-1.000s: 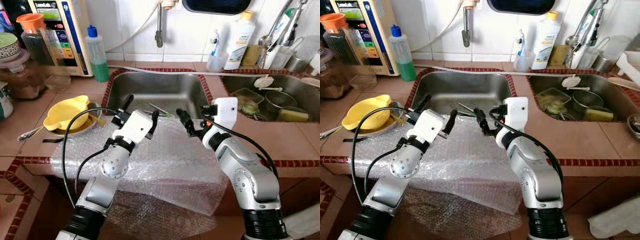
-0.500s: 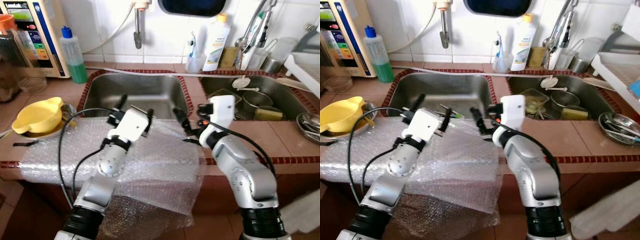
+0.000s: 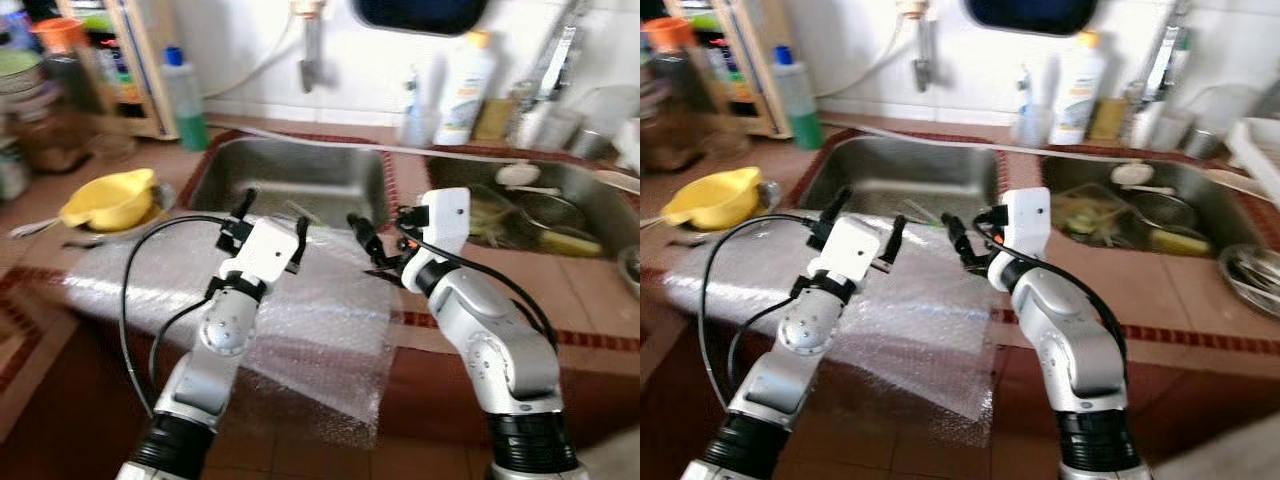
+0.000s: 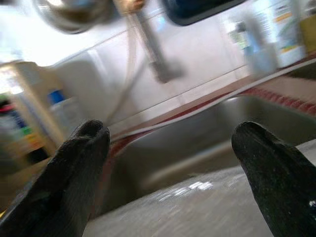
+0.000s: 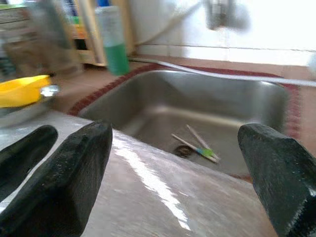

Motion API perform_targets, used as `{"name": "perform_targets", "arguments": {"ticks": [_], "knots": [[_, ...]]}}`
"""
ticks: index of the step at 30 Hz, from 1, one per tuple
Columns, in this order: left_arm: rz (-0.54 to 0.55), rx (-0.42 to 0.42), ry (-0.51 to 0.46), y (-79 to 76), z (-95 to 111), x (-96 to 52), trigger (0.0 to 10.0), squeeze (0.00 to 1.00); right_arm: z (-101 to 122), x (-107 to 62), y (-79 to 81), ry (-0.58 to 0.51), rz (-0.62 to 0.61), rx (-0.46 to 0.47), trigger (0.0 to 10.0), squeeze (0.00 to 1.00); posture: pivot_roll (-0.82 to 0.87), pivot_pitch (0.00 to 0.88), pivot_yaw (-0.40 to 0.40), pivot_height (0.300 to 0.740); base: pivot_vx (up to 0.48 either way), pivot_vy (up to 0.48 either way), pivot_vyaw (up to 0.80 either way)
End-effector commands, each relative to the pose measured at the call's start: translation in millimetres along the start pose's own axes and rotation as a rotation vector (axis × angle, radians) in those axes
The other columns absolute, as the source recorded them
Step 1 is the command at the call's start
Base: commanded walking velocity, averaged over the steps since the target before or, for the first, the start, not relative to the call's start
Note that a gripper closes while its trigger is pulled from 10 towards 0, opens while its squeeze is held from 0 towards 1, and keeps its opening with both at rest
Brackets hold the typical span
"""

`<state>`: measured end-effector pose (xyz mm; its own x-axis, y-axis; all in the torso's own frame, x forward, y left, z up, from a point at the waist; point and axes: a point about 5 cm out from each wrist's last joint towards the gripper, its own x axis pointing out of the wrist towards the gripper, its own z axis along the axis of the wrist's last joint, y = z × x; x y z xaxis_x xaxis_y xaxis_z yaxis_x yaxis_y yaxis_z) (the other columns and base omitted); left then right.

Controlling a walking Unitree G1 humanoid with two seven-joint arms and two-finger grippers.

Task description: Kitchen organization

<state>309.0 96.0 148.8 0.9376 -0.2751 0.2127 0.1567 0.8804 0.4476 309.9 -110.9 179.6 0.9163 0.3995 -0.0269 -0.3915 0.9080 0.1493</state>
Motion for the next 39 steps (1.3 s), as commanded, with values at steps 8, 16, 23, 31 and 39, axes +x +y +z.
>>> {"name": "perform_targets", "arguments": {"ticks": [8,16,23,31,39], "knots": [[0.056,0.04,0.023,14.0,-5,1.7,10.0,0.0,4,2.3,3.5,-0.013,0.013,0.006,10.0,0.0,0.01,0.0,-0.036,0.74,0.0,0.0,0.16],[0.141,0.079,0.05,34.8,-9,6.8,10.0,0.0,6,5.4,6.3,-0.019,0.037,0.011,10.0,0.0,0.02,0.0,-0.042,0.74,0.0,0.0,0.0],[0.2,0.125,0.065,46.3,-13,7.5,10.0,0.0,7,4.9,9.9,-0.027,0.072,0.021,10.0,0.0,0.03,0.0,-0.04,0.74,0.0,0.0,0.0],[0.196,0.208,0.109,52.4,-29,9.4,10.0,0.0,6,0.9,20.4,0.015,0.205,0.055,10.0,0.0,0.02,0.0,-0.035,0.74,0.0,0.0,0.0],[0.18,0.195,0.129,54.0,-40,15.6,10.0,0.0,-3,-7.4,35.5,0.083,0.329,0.066,10.0,0.0,0.01,0.0,-0.034,0.74,0.0,0.0,0.0]]}}
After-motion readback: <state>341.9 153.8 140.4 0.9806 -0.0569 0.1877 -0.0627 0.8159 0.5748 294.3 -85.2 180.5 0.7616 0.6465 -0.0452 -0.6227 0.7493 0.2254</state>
